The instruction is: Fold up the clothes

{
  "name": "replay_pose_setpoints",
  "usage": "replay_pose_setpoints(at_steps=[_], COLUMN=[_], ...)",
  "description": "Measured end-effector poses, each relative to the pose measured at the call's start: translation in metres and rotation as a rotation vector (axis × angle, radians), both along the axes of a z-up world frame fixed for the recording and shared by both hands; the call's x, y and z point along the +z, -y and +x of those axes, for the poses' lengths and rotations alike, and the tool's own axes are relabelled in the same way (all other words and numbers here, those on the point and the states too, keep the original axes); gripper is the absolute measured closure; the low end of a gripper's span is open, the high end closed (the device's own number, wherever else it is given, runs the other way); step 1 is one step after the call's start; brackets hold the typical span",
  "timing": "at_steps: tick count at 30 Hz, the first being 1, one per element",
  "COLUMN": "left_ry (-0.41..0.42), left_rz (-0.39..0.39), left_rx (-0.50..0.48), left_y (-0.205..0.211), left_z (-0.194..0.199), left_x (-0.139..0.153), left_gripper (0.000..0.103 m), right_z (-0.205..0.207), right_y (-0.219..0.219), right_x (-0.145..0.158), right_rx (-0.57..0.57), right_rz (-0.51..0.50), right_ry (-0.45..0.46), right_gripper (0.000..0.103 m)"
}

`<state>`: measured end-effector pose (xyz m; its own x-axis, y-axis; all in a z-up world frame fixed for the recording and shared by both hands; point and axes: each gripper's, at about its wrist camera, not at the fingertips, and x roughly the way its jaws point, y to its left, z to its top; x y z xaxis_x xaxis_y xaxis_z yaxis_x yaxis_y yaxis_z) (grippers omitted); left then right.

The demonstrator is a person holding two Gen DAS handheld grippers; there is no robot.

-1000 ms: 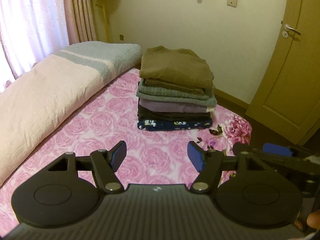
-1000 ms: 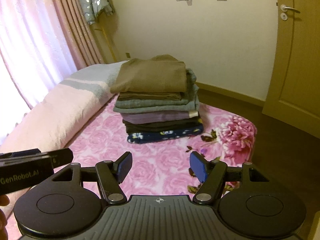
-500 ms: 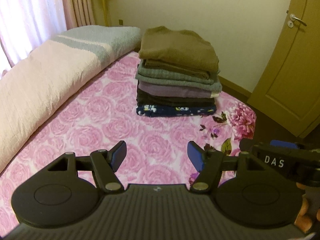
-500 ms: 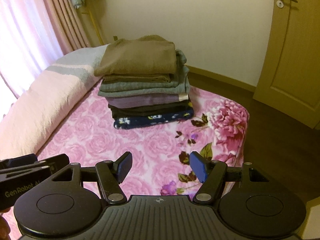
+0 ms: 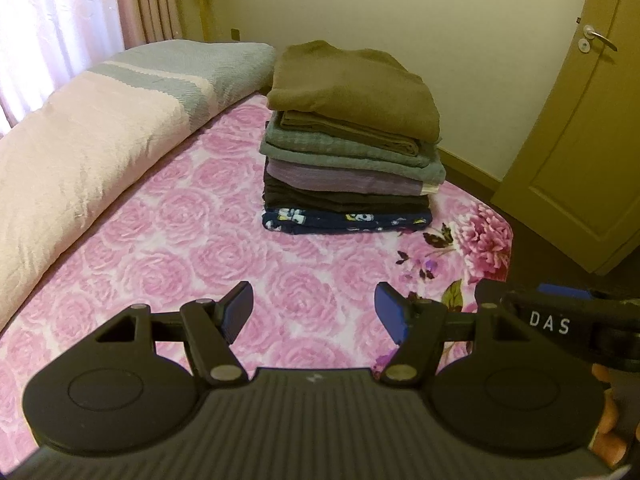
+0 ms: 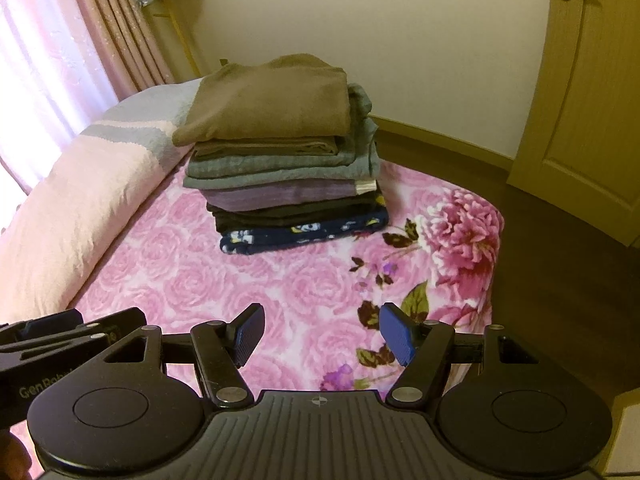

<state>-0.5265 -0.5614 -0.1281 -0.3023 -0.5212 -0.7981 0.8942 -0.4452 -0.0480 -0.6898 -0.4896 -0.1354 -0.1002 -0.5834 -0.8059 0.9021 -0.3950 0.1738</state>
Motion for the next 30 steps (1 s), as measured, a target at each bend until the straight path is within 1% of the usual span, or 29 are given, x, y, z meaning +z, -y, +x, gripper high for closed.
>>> replay_pose_setpoints(at_steps=[7, 14, 30], left_ry=[-0.011, -0.014, -0.007], left_rz=[-0.005, -0.009, -0.003], left_rx=[-0.019, -0.017, -0.011], left_y=[0.010, 0.021, 0.048], left_z=[-0.009, -0.012, -0.016], left_x=[-0.002, -0.005, -0.015], left_gripper=[0.039, 0.039, 0.039], right_z=[-0.004, -0.009, -0.008], right_y=[0.011, 0.020, 0.039], right_x=[0.003, 0.004, -0.010], right_rx=[-0.003, -0.013, -0.016], right_rz=[-0.011, -0.017, 0.016], right_ry=[-0.002, 0.001, 0.008], right_gripper=[0.036, 0.036, 0.036])
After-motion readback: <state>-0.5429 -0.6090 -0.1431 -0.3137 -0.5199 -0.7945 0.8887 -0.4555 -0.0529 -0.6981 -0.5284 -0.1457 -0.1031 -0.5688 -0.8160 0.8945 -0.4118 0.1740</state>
